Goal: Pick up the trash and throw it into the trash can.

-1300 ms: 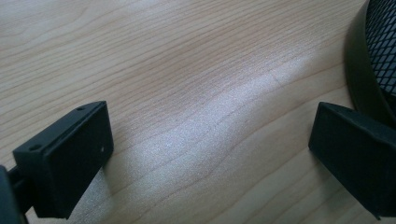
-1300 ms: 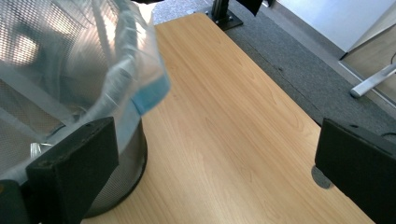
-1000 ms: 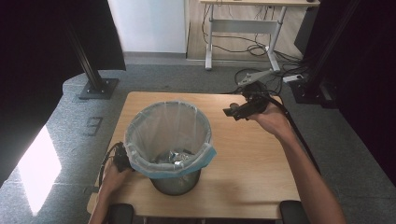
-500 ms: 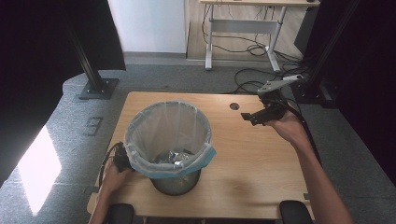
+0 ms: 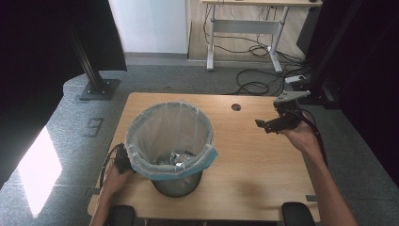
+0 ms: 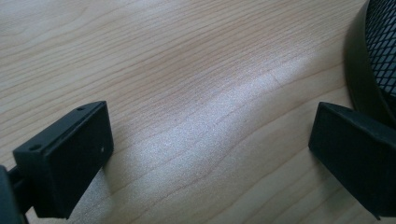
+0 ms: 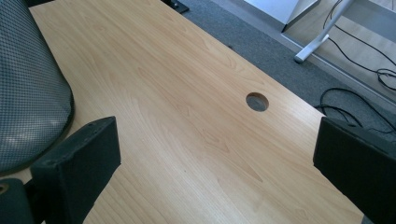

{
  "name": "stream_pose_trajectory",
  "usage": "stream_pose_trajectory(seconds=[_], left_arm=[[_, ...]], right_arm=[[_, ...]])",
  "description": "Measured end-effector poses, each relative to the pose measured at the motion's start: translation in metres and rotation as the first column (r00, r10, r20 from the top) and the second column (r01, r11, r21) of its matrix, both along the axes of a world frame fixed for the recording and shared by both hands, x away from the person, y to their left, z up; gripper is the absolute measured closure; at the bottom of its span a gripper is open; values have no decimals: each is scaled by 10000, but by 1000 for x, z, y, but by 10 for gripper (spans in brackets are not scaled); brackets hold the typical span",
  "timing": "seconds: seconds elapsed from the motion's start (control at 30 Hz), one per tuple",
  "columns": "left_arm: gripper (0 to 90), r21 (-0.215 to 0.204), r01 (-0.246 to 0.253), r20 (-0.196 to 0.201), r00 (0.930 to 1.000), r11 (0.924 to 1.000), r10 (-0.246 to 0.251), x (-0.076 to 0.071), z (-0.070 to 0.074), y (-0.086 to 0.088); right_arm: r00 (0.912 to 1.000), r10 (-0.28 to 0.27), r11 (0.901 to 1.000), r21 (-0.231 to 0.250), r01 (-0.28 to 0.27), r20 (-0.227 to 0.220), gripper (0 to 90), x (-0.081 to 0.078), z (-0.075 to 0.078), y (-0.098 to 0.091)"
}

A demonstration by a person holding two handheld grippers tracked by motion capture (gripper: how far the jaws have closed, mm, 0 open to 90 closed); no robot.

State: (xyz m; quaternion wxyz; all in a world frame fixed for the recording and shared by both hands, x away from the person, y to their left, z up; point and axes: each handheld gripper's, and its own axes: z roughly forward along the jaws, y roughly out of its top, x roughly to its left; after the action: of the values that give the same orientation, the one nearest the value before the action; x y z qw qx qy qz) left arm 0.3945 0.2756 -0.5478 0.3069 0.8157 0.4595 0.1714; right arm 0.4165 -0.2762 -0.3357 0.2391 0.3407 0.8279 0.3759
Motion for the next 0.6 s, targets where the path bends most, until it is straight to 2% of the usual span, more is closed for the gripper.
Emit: stream_pose_trajectory(seconds=[0.6], left_arm=[[0, -5, -41, 52, 10000, 10000, 41, 0, 0, -1]], right_arm=[[9987, -464, 9988, 152, 467, -223, 6, -6, -53, -24]])
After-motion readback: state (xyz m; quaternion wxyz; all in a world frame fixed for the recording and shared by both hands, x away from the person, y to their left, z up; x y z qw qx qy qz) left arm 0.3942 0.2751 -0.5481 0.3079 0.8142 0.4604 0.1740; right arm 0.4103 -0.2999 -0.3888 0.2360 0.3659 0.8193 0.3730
